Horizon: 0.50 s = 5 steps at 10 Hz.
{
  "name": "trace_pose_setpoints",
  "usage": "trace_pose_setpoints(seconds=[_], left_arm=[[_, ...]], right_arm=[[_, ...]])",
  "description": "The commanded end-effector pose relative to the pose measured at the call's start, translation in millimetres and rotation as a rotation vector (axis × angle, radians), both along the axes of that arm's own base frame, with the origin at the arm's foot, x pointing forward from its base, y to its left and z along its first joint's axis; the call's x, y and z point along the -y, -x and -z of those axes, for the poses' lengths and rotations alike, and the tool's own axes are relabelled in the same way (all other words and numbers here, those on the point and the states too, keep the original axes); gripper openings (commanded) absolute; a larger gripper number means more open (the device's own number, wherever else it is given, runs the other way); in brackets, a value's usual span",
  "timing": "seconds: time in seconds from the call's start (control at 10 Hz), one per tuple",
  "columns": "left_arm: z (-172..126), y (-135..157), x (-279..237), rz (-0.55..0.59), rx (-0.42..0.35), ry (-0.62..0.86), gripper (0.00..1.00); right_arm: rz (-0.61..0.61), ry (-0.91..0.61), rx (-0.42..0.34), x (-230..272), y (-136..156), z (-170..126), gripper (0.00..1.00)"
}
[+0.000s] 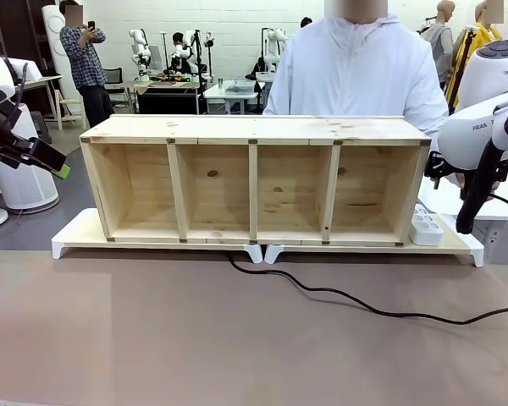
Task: Perform cable management.
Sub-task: Release the Power Cable when the human grasps it.
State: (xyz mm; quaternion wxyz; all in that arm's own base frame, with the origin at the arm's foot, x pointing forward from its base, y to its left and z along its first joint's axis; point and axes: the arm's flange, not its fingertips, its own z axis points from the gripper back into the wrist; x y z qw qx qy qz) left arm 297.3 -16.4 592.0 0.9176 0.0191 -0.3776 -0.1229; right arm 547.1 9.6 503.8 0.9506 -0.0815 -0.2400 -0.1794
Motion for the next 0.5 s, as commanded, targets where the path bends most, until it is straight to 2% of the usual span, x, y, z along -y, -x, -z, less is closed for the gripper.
trace_pose_setpoints(seconds=[0.0,0.4], left_arm=[[-0.1,-2.1,0.1,-0.003,0.011,0.002,1.0],[-0.1,-2.1,0.1,-0.003,0.011,0.002,1.0]], right_arm=[[-0.013,0.0,0.004,-7.6,-0.3,-0.5,1.0],[-0.013,0.0,0.004,-7.6,-0.3,-0.5,1.0]])
